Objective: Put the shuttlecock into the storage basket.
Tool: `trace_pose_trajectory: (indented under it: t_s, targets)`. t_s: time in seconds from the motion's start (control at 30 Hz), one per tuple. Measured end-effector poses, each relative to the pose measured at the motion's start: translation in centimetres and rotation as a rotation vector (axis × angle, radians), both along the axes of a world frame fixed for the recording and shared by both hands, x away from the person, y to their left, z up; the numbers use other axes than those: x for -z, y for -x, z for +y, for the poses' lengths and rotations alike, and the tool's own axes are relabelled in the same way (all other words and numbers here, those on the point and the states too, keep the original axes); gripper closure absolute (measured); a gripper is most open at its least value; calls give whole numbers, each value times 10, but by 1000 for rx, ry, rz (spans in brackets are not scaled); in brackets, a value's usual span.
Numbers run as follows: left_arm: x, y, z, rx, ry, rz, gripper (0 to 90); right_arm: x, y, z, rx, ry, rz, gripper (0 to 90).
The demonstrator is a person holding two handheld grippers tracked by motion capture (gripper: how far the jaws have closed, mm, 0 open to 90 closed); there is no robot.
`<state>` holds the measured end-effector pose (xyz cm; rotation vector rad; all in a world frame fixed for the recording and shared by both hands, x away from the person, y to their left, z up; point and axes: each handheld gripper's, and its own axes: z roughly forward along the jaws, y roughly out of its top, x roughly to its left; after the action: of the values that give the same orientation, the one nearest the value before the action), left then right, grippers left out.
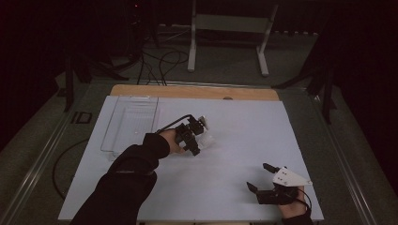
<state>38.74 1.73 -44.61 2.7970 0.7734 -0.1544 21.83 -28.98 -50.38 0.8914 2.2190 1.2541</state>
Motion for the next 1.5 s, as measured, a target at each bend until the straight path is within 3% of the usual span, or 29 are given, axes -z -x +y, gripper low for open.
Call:
trace_pose_trajectory:
  t_s: [0.27, 0.73, 0.9, 1.2, 1.5]
  targets:
    - [-10, 5, 7, 65, -9, 17, 664, 0, 0, 0, -4, -5, 1, 99]
    - [-22, 11, 22, 98, -2, 32, 664, 0, 1, 0, 0, 1, 0, 99]
    - [-27, 14, 26, 90, -21, 33, 664, 0, 1, 0, 2, 2, -1, 99]
    - [-41, 20, 36, 104, -42, 22, 664, 0, 1, 1, 2, 5, 2, 99]
    - [-56, 26, 46, 137, -29, 12, 664, 0, 0, 1, 0, 7, 0, 99]
